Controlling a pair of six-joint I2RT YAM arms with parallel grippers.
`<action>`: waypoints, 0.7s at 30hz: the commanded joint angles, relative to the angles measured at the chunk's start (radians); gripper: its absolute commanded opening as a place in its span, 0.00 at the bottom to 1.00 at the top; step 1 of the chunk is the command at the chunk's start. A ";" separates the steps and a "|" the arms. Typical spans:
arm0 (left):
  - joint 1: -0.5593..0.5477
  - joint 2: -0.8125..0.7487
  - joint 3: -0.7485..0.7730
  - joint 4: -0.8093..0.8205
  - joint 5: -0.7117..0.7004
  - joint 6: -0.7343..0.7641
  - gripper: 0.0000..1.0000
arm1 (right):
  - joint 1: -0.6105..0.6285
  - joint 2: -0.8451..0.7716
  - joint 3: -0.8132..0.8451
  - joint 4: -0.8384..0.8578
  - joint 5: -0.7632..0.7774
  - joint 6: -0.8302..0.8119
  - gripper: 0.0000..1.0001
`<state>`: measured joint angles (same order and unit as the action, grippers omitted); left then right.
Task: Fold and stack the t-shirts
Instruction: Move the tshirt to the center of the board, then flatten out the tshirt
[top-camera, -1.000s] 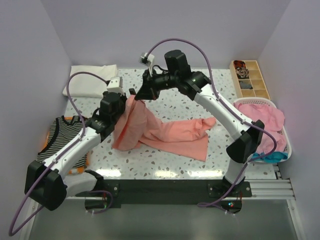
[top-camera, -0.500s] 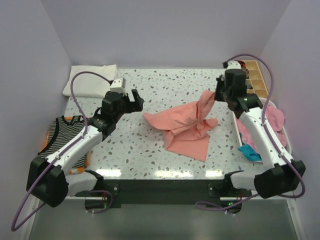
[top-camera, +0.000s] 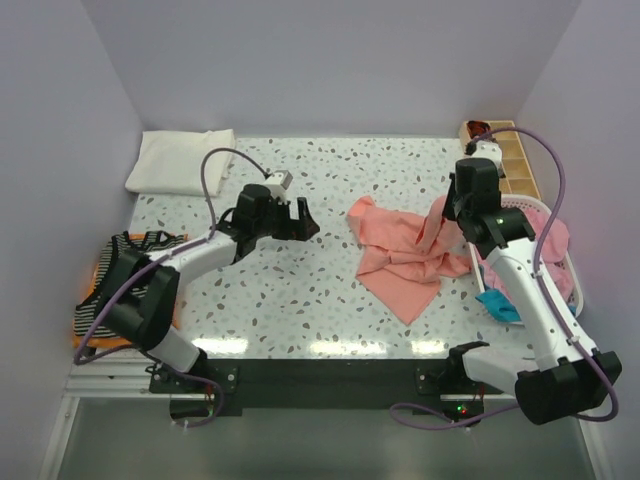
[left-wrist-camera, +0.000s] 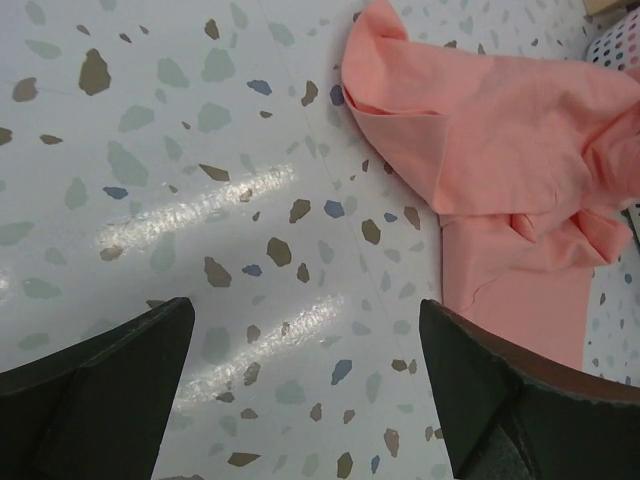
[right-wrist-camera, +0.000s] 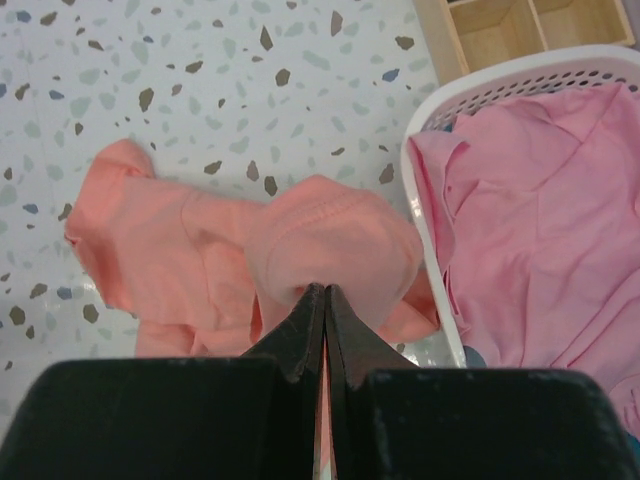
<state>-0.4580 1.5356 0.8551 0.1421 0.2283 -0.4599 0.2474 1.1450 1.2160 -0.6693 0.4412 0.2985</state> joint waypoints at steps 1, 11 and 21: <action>-0.039 0.092 0.076 0.131 0.115 -0.029 1.00 | 0.003 -0.028 -0.021 0.013 -0.076 0.027 0.00; -0.119 0.334 0.260 0.221 0.115 -0.140 1.00 | 0.003 -0.047 0.033 -0.016 -0.139 0.013 0.00; -0.142 0.465 0.352 0.116 0.091 -0.149 1.00 | 0.003 -0.067 0.046 -0.026 -0.133 0.005 0.00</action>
<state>-0.5831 1.9686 1.1618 0.2699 0.3096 -0.5842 0.2478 1.1095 1.2118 -0.6964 0.3183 0.3061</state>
